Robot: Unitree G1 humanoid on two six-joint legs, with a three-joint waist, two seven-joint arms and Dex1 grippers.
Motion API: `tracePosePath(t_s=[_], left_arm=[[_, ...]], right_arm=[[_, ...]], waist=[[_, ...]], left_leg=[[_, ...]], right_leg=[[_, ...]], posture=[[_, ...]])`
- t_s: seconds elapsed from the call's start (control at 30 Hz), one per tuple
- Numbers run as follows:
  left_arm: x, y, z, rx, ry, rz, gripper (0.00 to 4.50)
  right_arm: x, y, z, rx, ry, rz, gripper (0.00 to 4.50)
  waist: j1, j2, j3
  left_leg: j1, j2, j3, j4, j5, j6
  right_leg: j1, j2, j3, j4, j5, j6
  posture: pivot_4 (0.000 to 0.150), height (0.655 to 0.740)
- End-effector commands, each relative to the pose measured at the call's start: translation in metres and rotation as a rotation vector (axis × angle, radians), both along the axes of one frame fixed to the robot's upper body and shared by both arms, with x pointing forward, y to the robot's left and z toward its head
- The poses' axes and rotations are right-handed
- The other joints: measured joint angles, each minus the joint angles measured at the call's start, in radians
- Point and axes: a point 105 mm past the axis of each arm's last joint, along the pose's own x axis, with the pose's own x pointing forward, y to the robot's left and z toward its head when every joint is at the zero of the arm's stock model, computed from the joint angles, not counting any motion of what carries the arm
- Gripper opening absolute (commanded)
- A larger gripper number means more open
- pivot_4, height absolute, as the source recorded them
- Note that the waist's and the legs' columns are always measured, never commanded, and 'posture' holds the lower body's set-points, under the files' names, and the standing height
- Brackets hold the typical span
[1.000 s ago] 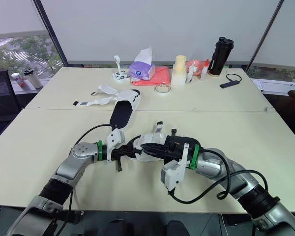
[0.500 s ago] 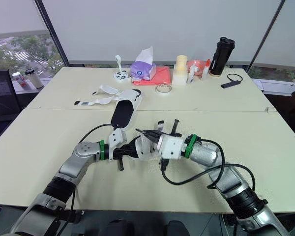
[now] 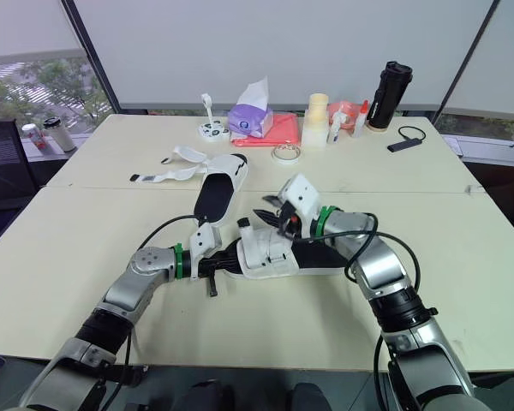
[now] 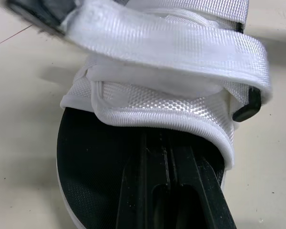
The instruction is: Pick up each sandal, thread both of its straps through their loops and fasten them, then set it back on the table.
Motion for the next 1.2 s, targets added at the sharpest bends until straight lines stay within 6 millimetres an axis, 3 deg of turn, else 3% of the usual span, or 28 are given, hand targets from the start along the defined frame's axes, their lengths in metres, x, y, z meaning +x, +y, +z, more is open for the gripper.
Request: tracePosePath(t_s=[0.03,0.07,0.1,0.23,0.43,0.57,0.7,0.97,1.03,1.2], left_arm=[[-0.009,0.013,-0.042,0.104,0.135,0.054,0.00],[-0.009,0.013,-0.042,0.103,0.135,0.055,0.00],[-0.009,0.013,-0.042,0.103,0.135,0.056,0.00],[-0.009,0.013,-0.043,0.104,0.135,0.056,0.00],[-0.008,0.012,-0.042,0.103,0.132,0.054,0.00],[-0.008,0.010,-0.042,0.101,0.130,0.053,0.00],[-0.007,0.011,-0.042,0.097,0.128,0.061,0.00],[-0.009,0.012,-0.043,0.092,0.133,0.073,0.00],[-0.010,0.012,-0.044,0.091,0.133,0.076,0.00],[-0.009,0.013,-0.044,0.089,0.134,0.083,0.00]], right_arm=[[0.004,-0.005,0.017,0.052,0.011,-0.006,3.79],[0.006,-0.007,0.021,0.075,0.035,-0.008,4.34],[0.006,-0.008,0.026,0.100,0.062,-0.002,4.48],[-0.008,-0.001,0.031,0.130,0.226,0.139,4.48],[-0.021,0.014,0.021,0.056,0.386,0.265,4.48],[-0.014,0.020,0.009,0.022,0.482,0.264,4.48],[0.000,0.027,0.012,0.084,0.563,0.250,4.48],[0.008,0.033,0.007,0.099,0.666,0.235,4.48],[0.008,0.034,0.003,0.089,0.676,0.238,3.69],[0.008,0.038,-0.005,0.068,0.700,0.229,1.10]], waist=[[-0.001,0.000,0.000],[-0.001,0.000,0.000],[-0.002,0.000,0.000],[-0.002,0.001,0.000],[-0.003,0.002,0.001],[-0.001,0.003,0.001],[-0.002,0.003,0.001],[-0.004,0.004,0.001],[-0.003,0.004,0.001],[-0.005,0.004,0.001]], left_leg=[[0.000,0.000,0.000,0.000,0.000,0.000],[0.000,0.000,0.000,0.000,0.000,0.000],[-0.001,0.000,0.000,0.000,0.000,0.000],[-0.001,0.000,0.000,0.000,0.000,0.000],[-0.001,0.000,0.000,-0.001,0.000,0.000],[-0.002,0.000,0.000,-0.001,0.000,0.000],[-0.002,-0.001,0.000,-0.001,0.000,0.000],[-0.003,-0.002,0.001,-0.002,0.000,0.000],[-0.003,-0.002,0.001,-0.002,0.000,0.000],[-0.003,-0.002,0.001,-0.003,0.000,-0.001]], right_leg=[[0.000,0.000,0.000,0.000,0.000,0.000],[0.000,0.000,0.000,0.000,0.000,0.000],[0.000,0.000,0.000,0.000,0.000,0.000],[-0.001,-0.001,0.000,0.000,0.000,0.000],[-0.001,-0.001,0.000,-0.001,0.000,0.000],[-0.002,-0.001,0.000,-0.001,0.000,0.000],[-0.002,-0.002,-0.001,-0.002,0.000,-0.001],[-0.002,-0.004,-0.001,-0.002,0.000,-0.001],[-0.003,-0.004,-0.001,-0.002,0.000,0.000],[-0.003,-0.004,-0.001,-0.002,0.000,0.000]], posture=[[0.150,0.7400],[0.150,0.7400],[0.150,0.7400],[0.150,0.7400],[0.150,0.7400],[0.150,0.7400],[0.150,0.7400],[0.150,0.7400],[0.150,0.7400],[0.150,0.7400]])
